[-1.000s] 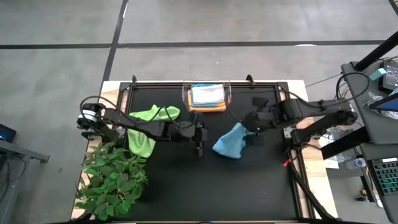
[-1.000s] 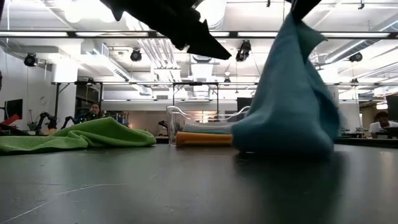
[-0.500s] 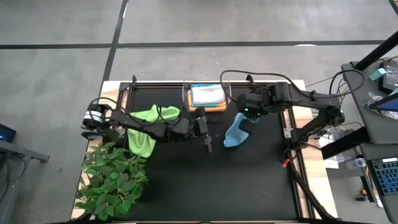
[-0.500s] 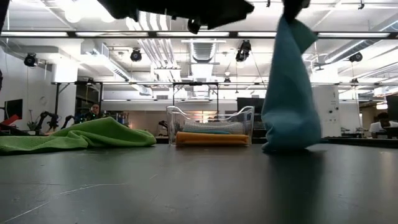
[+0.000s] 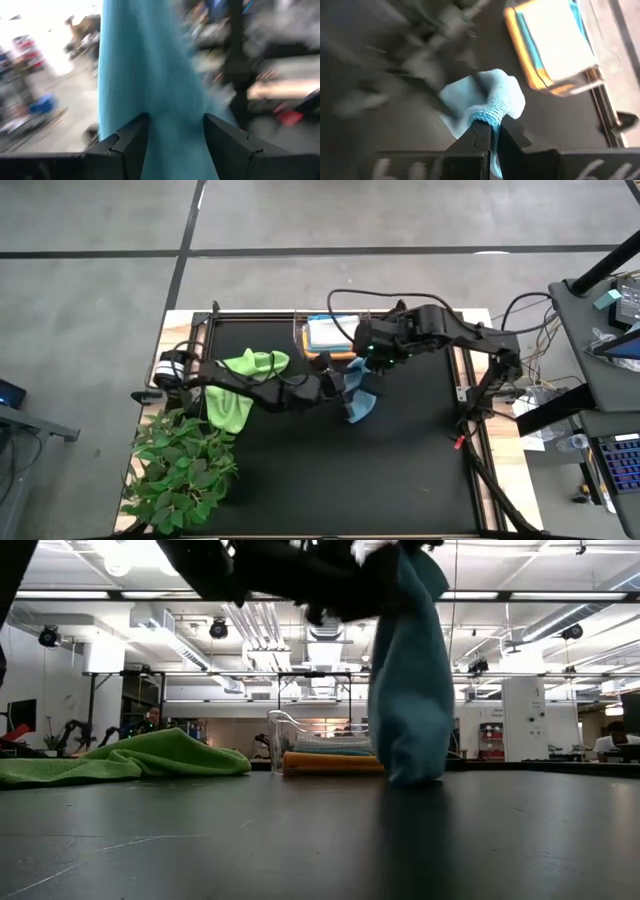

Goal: Fold microfiber towels
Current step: Fold the blue microfiber cloth

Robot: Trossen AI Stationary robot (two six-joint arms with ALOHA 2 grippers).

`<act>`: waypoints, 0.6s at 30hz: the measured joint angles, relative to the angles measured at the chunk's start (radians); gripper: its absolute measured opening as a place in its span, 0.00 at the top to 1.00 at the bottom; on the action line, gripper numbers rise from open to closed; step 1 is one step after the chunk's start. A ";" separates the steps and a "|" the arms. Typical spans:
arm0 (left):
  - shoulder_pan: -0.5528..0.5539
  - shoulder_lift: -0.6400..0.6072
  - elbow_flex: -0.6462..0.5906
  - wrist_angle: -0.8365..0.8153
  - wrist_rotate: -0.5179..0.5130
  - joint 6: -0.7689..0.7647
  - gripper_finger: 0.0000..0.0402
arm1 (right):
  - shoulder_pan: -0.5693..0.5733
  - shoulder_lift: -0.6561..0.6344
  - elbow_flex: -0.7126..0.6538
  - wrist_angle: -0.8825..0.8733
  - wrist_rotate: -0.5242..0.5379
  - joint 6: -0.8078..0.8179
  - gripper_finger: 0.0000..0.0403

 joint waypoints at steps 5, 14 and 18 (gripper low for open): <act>0.002 -0.010 -0.009 -0.220 -0.179 -0.018 0.56 | 0.000 0.023 0.092 -0.027 -0.041 0.002 0.98; 0.000 -0.151 -0.016 -0.375 -0.424 0.009 0.56 | 0.001 -0.001 0.081 -0.025 -0.167 0.056 0.98; -0.001 -0.220 -0.021 -0.369 -0.424 0.037 0.56 | 0.005 0.005 0.032 -0.024 -0.252 0.065 0.98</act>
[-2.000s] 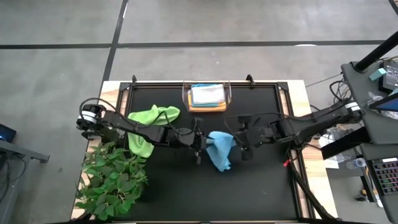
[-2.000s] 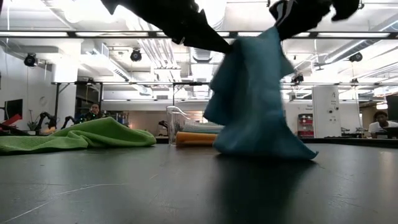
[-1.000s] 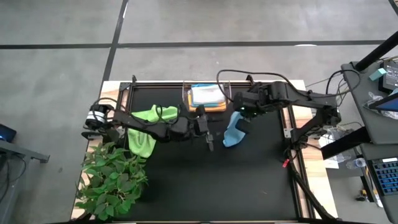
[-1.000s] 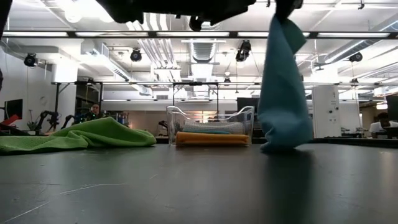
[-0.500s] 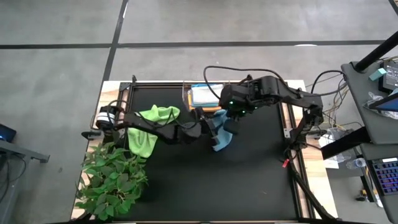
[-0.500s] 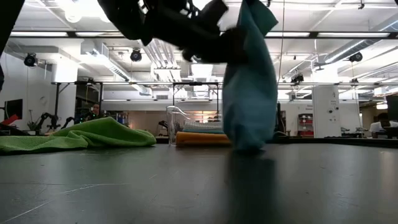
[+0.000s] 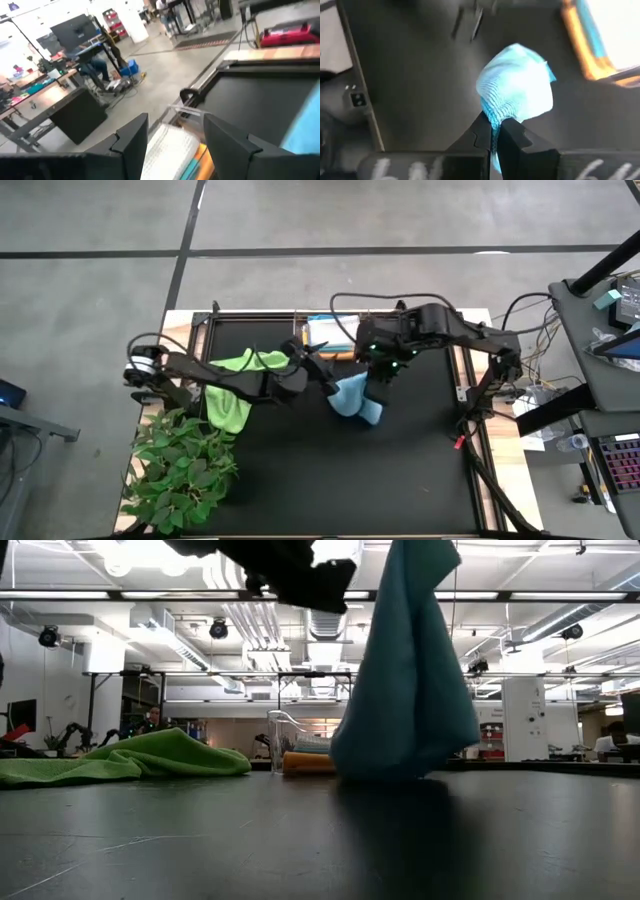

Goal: Fold microfiber towels
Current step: Fold the blue microfiber cloth

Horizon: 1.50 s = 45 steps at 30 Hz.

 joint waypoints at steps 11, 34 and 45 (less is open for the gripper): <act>-0.046 -0.057 -0.059 -0.007 0.401 -0.006 0.56 | -0.098 0.057 -0.105 0.061 0.136 -0.133 0.98; -0.002 0.294 -0.031 0.388 0.223 -0.134 0.56 | -0.304 0.060 -0.110 -0.001 -0.136 -0.087 0.98; 0.011 0.241 -0.018 0.073 0.010 -0.084 0.56 | -0.178 0.032 -0.111 -0.001 -0.234 -0.065 0.98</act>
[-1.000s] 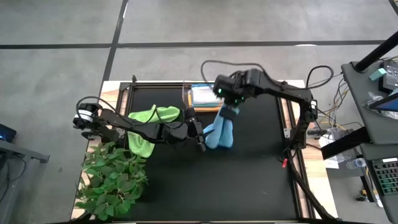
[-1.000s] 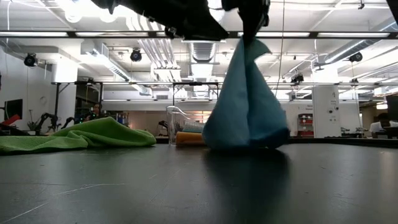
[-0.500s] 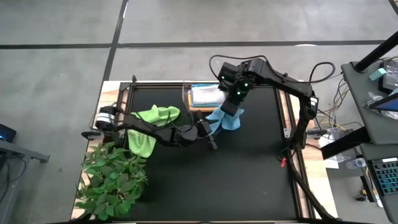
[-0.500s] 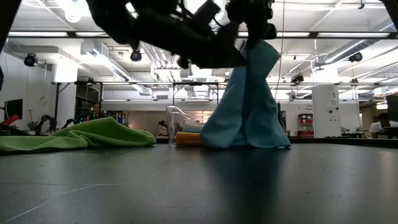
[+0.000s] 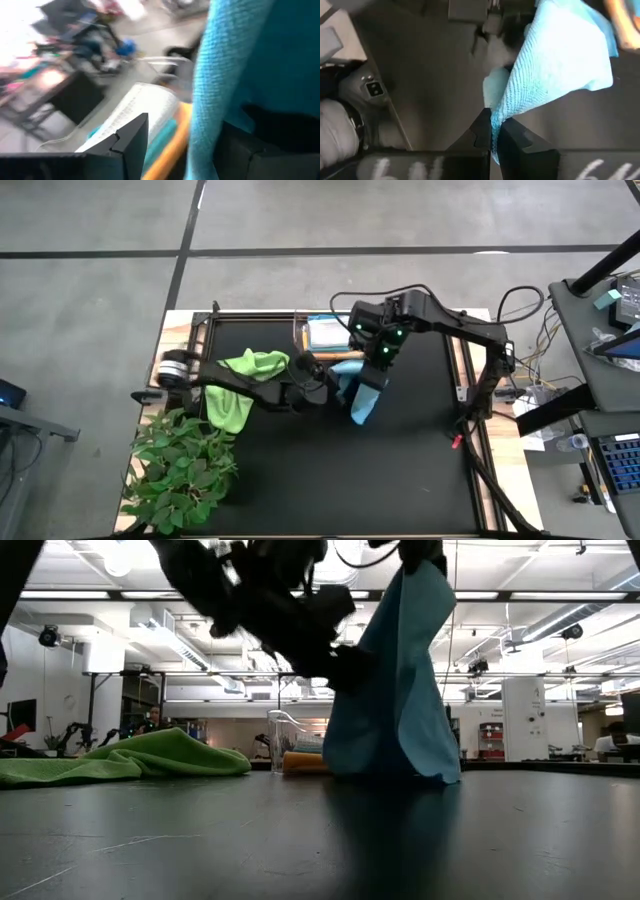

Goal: Fold microfiber towels
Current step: Fold the blue microfiber cloth

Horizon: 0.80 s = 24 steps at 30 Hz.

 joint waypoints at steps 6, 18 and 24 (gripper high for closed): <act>0.004 -0.215 -0.003 -0.321 0.450 -0.084 0.75 | 0.079 -0.031 -0.003 0.000 -0.146 -0.037 0.98; -0.063 -0.368 -0.008 -0.451 1.123 0.092 0.97 | 0.296 -0.085 -0.008 0.002 -0.137 -0.257 0.98; -0.063 -0.303 -0.017 -0.468 1.042 0.086 0.97 | 0.329 -0.082 -0.092 0.031 0.187 -0.297 0.98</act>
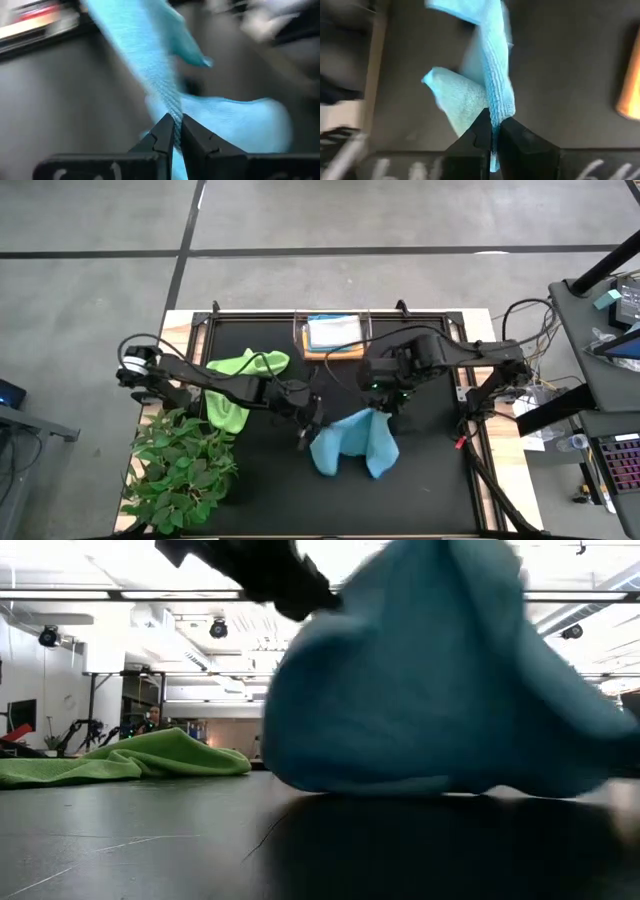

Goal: Fold microfiber towels
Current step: Fold the blue microfiber cloth

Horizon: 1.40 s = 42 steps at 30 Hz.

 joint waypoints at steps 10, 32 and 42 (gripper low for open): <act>0.040 0.050 -0.038 0.012 -0.462 -0.060 0.97 | -0.112 -0.004 -0.348 0.161 0.052 -0.028 0.98; 0.108 0.120 -0.044 -0.014 -0.609 0.091 0.56 | -0.421 -0.009 -0.667 0.479 0.061 -0.055 0.98; 0.028 0.051 -0.043 -0.030 -0.601 -0.019 0.50 | -0.433 -0.009 -0.723 0.563 0.058 -0.068 0.98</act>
